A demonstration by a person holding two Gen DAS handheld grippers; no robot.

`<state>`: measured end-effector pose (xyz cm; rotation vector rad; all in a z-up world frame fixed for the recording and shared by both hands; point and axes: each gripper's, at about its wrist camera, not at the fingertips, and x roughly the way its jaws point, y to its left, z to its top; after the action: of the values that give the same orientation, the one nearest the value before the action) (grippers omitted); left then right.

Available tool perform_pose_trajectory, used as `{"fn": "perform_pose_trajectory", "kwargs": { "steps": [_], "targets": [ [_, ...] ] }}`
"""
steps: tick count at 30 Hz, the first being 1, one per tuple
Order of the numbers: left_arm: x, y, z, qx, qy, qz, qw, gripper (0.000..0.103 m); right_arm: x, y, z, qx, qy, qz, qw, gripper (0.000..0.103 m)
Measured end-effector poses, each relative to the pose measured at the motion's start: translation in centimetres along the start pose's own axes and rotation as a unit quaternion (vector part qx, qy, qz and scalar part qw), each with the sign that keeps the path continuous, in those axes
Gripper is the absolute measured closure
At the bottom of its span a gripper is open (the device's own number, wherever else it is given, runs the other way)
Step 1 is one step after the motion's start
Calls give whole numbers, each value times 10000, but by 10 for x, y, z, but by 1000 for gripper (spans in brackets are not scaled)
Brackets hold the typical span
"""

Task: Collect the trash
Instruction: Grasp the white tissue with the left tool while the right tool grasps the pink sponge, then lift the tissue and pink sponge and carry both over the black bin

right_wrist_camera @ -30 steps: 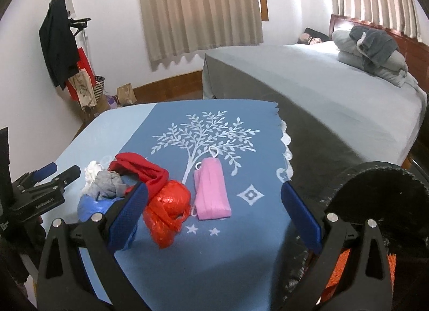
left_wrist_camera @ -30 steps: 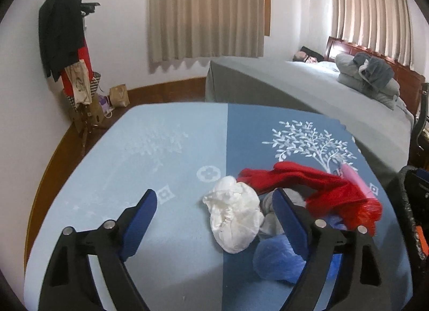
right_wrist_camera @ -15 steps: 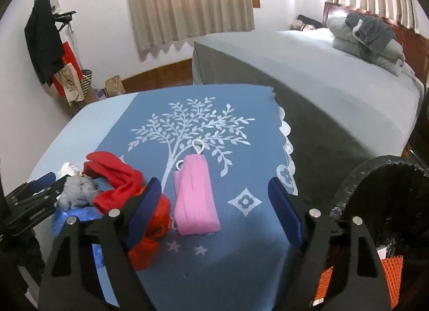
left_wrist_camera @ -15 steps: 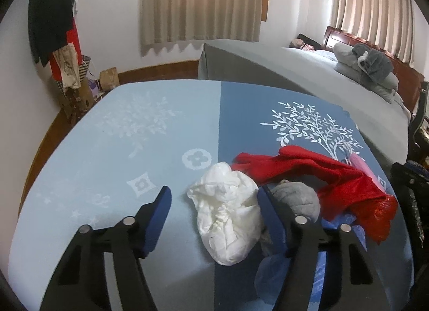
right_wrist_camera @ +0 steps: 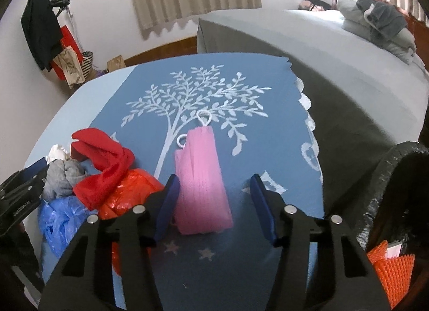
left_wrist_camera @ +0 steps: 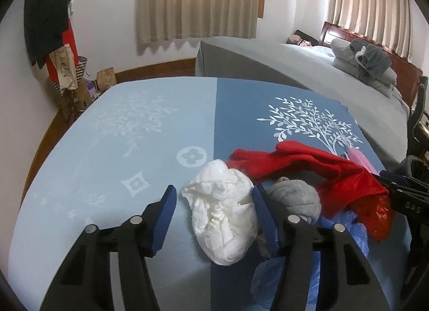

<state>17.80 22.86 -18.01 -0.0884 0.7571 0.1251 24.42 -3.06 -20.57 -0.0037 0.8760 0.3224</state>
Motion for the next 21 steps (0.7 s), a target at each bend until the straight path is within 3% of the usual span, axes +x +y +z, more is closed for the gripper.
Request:
{"fn": "perform_pose_trajectory", "kwargs": {
  "steps": [3, 5, 12, 18, 21],
  "targets": [
    [1, 0, 0, 11, 22, -13, 10000, 47, 1, 2, -1, -28, 24, 48, 10000, 62],
    [1, -2, 0, 36, 22, -14, 10000, 51, 2, 4, -1, -82, 46, 110, 9999, 75],
    [-1, -8, 0, 156, -38, -118, 9998, 70, 2, 3, -1, -36, 53, 230, 9997, 83],
    [-9, 2, 1, -94, -204, -278, 9994, 87, -6, 5, 4, -64, -57, 313, 9995, 85],
    [-17, 7, 4, -251, -286, -266, 9989, 89, -17, 4, 10, -42, -208, 345, 9992, 85]
  ]
}}
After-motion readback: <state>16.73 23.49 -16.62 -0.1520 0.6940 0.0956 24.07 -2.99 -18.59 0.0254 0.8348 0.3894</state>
